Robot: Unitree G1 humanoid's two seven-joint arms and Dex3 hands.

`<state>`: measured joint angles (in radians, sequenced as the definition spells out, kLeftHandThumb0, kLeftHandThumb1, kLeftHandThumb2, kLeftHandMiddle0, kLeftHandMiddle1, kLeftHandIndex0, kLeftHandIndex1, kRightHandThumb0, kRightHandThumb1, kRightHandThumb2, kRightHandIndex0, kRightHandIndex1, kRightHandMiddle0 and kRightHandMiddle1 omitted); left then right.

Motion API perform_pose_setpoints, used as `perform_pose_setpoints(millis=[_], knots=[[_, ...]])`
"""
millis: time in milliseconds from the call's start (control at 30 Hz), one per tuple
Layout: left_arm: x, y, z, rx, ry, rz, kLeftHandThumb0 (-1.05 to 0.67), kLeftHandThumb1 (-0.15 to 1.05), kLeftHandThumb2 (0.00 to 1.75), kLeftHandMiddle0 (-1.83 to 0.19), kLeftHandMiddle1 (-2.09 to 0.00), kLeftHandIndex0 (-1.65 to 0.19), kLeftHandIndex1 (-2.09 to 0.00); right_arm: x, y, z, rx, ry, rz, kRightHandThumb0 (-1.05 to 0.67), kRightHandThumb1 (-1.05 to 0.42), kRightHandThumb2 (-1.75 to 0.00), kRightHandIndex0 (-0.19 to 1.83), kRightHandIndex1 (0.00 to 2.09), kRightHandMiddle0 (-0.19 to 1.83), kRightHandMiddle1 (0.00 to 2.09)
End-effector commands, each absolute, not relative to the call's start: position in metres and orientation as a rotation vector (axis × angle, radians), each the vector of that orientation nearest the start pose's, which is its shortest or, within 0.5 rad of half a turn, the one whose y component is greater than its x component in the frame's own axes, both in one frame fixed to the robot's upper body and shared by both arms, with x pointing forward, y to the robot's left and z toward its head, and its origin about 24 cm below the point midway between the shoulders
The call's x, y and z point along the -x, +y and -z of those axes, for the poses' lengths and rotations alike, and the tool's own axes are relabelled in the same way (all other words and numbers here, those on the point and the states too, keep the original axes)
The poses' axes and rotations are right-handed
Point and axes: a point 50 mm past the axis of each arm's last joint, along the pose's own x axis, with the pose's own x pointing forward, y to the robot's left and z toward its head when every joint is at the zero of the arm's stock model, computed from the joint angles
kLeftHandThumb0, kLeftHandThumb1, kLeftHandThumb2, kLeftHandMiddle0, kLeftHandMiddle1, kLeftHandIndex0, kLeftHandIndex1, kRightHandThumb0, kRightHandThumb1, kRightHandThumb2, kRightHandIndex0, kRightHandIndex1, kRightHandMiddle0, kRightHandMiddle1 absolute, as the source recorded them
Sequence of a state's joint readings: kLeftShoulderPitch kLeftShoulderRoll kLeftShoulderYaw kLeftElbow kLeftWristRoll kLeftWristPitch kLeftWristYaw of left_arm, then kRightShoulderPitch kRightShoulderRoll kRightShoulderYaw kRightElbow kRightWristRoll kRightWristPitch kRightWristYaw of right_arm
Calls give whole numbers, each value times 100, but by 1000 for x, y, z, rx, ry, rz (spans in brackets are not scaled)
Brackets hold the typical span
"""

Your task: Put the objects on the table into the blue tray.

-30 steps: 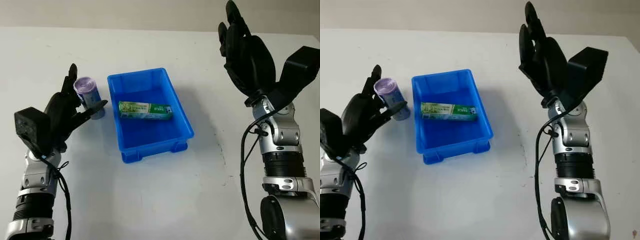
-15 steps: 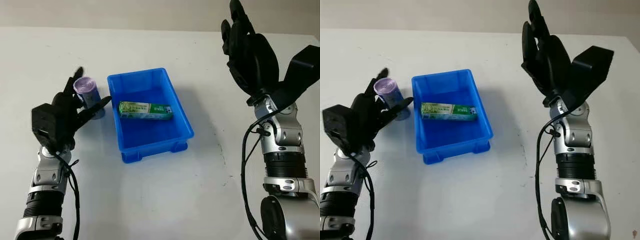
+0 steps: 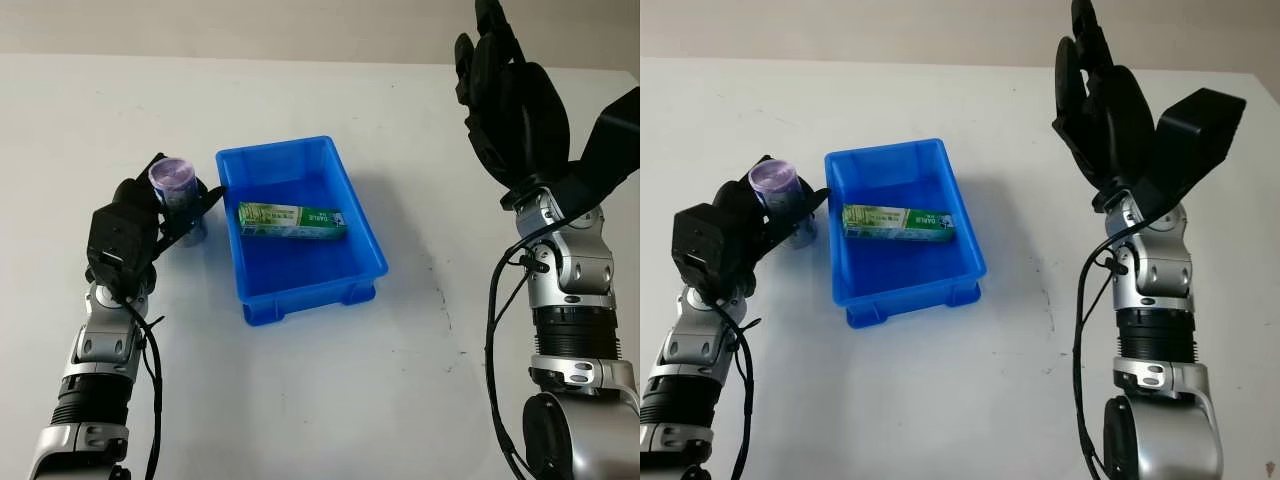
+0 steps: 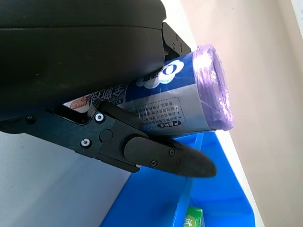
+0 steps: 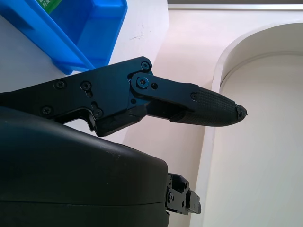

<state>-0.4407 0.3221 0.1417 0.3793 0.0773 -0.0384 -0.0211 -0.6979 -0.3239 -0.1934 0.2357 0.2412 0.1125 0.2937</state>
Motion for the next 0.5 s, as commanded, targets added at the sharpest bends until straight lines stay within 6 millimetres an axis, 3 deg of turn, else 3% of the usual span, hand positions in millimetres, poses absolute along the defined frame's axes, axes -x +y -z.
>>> perform_pose_setpoints(millis=[0, 167, 300, 433, 467], knots=[[-334, 232, -105, -333, -111, -109, -44, 105, 49, -115, -209, -76, -209, -352, -204, -212, 57, -393, -210, -73, -105, -66, -19, 0, -19, 0], [-334, 235, -108, -308, -122, -125, -42, 105, 56, -129, -209, -100, -209, -352, -204, -211, 58, -394, -219, -73, -105, -66, -19, 0, -19, 0], [-335, 239, -116, -295, -158, -167, -39, 105, 55, -131, -209, -108, -209, -354, -204, -210, 53, -391, -221, -72, -105, -66, -19, 0, -19, 0], [-334, 243, -130, -264, -217, -191, -39, 105, 55, -131, -209, -109, -209, -354, -203, -209, 45, -391, -221, -71, -105, -66, -19, 0, -19, 0], [-334, 244, -133, -263, -231, -194, -38, 105, 55, -130, -209, -102, -209, -354, -203, -209, 42, -391, -222, -71, -105, -66, -19, 0, -19, 0]])
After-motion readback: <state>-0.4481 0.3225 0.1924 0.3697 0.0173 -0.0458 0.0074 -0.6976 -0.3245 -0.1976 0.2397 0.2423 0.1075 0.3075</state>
